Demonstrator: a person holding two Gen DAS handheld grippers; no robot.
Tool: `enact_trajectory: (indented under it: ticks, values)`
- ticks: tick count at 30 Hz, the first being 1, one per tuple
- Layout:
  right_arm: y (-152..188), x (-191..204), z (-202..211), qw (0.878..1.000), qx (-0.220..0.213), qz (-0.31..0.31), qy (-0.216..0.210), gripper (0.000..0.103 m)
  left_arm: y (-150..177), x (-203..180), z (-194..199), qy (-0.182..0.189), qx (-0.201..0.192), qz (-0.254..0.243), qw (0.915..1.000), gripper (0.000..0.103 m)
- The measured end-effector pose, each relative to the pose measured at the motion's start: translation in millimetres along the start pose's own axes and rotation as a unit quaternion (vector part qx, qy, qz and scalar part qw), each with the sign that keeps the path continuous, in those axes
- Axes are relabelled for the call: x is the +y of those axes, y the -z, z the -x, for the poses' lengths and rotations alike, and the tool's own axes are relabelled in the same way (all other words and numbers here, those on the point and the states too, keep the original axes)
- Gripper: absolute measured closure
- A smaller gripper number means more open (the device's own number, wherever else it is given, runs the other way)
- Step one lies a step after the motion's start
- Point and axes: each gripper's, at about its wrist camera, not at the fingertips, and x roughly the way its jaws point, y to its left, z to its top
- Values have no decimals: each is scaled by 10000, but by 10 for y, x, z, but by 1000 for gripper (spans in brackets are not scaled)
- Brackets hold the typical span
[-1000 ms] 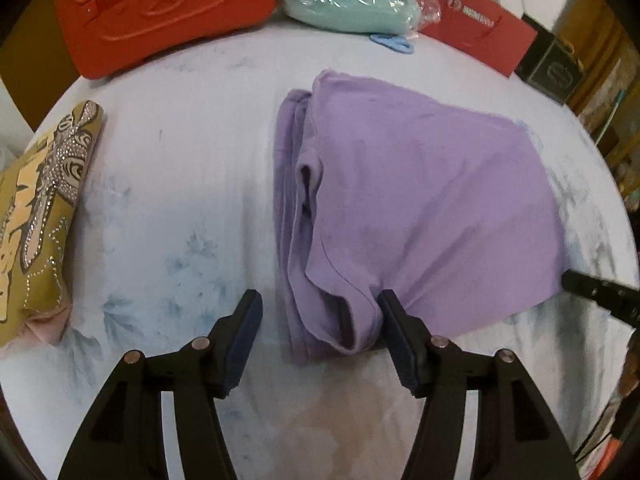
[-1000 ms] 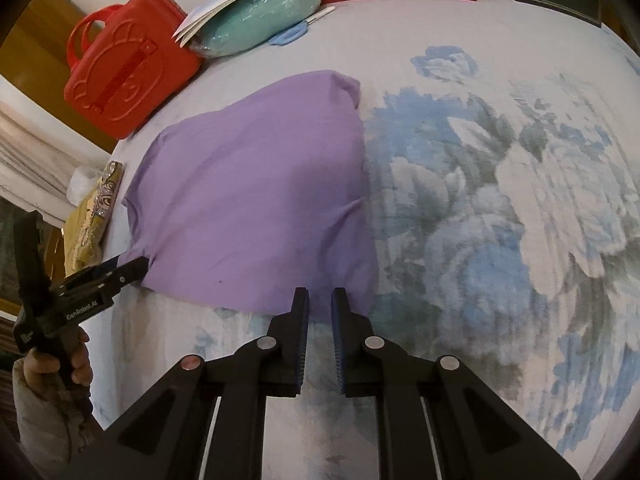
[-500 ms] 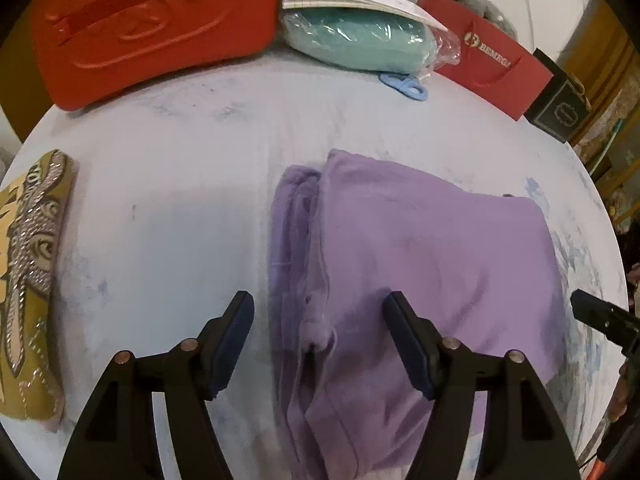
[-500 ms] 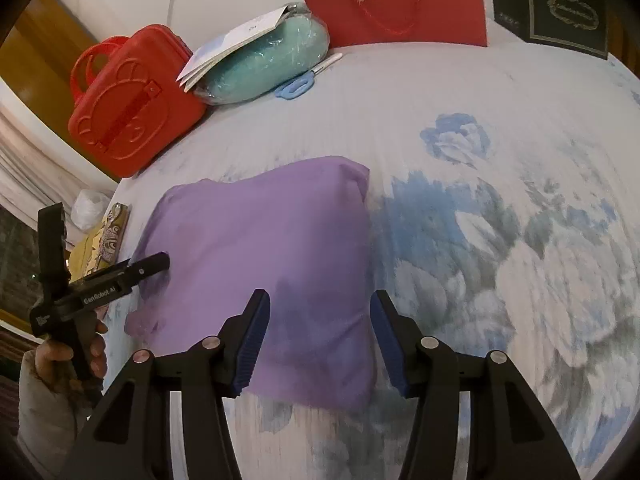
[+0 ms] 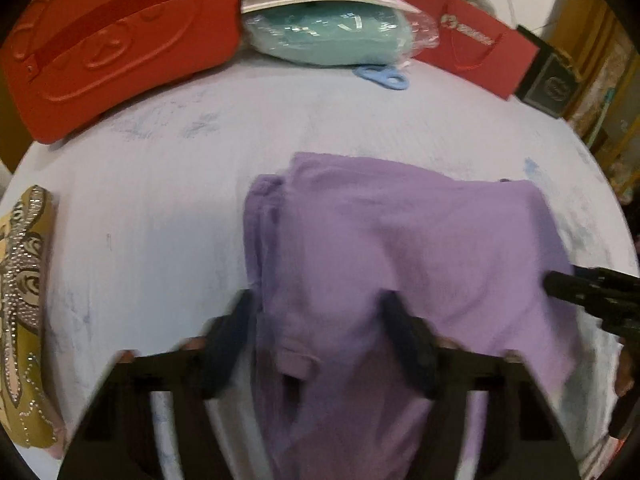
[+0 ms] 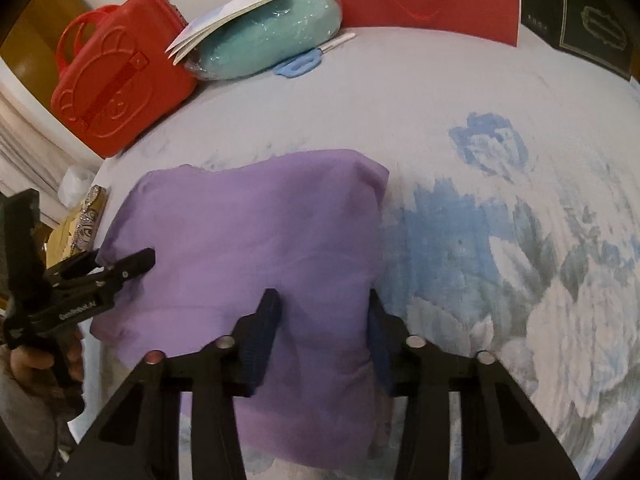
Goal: Fold clothes
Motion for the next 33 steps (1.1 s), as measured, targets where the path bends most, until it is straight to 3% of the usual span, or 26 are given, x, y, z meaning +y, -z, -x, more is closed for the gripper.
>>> enact_trajectory:
  ticks: [7,14,16,18,19,23,30,31,33]
  values:
    - [8,-19,1,9999,44,39,-121,70,-67,66,-33,128,-3,176,9998,55]
    - [9,-10,-8,9999,91,91,-86,70,-91,18,-70,7,-157,38,9999,47]
    - [17,22,-12,9998,105,140,19,71,-87,12,-57,20,-115,72,9999,54]
    - [51,114,-15,9993,171,319,82,78,-57,4,-16,35,-92,83,9999,69]
    - [73,148,-28,9990,203,388,101,80,-41,6,-1,38,-107,57,9999,70]
    - [65,174,-59,9985,164,478,201,80,-53,111,-27,260,-130,241,9993,66]
    - [52,121,-67,9995,110,289,109,80,-120,18,-94,57,-258,44,9996,60]
    - [57,118,-66,9995,97,273,107,80,-120,15,-93,41,-241,51,9997,62]
    - [61,140,-62,9993,97,340,152,80,-118,10,-87,11,-208,68,9998,75]
